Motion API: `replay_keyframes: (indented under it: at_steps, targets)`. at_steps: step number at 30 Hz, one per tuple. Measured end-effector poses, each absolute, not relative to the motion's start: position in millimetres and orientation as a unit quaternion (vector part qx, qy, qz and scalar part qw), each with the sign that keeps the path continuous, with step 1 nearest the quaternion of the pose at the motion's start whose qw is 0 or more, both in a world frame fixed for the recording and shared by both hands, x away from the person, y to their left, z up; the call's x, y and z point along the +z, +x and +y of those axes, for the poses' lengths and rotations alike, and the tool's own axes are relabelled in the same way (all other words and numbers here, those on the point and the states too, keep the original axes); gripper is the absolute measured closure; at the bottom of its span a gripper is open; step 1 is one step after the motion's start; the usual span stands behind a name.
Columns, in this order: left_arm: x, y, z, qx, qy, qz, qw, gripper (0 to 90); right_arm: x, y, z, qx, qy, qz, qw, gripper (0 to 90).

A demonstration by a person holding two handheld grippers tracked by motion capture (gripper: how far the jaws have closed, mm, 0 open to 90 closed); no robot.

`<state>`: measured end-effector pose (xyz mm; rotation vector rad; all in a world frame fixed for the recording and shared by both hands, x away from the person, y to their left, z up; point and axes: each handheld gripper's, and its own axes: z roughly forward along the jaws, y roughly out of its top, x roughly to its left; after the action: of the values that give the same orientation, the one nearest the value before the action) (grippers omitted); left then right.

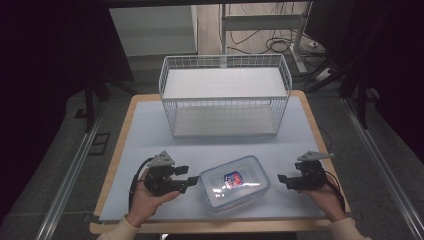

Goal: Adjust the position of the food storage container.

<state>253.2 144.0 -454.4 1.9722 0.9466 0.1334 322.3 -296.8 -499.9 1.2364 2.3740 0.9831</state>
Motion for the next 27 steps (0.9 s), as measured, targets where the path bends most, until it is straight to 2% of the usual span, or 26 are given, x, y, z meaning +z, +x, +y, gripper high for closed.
replay_keyframes:
  at_steps: [5,10,27]
  targets:
    - [-450.4,246.7,130.2,0.037,0.818,0.357,0.45,75.5,-499.0,322.1,-297.4,0.343,0.432,0.821,0.144,15.3]
    - [-446.2,237.7,109.1,0.01,0.838,0.321,0.442,89.1,-499.4,322.2,-296.8,0.343,0.43,0.822,0.146,15.3]
    - [-461.8,202.1,44.5,-0.026,0.89,0.237,0.389,90.0,-498.0,321.2,-297.2,0.345,0.435,0.818,0.151,15.8]
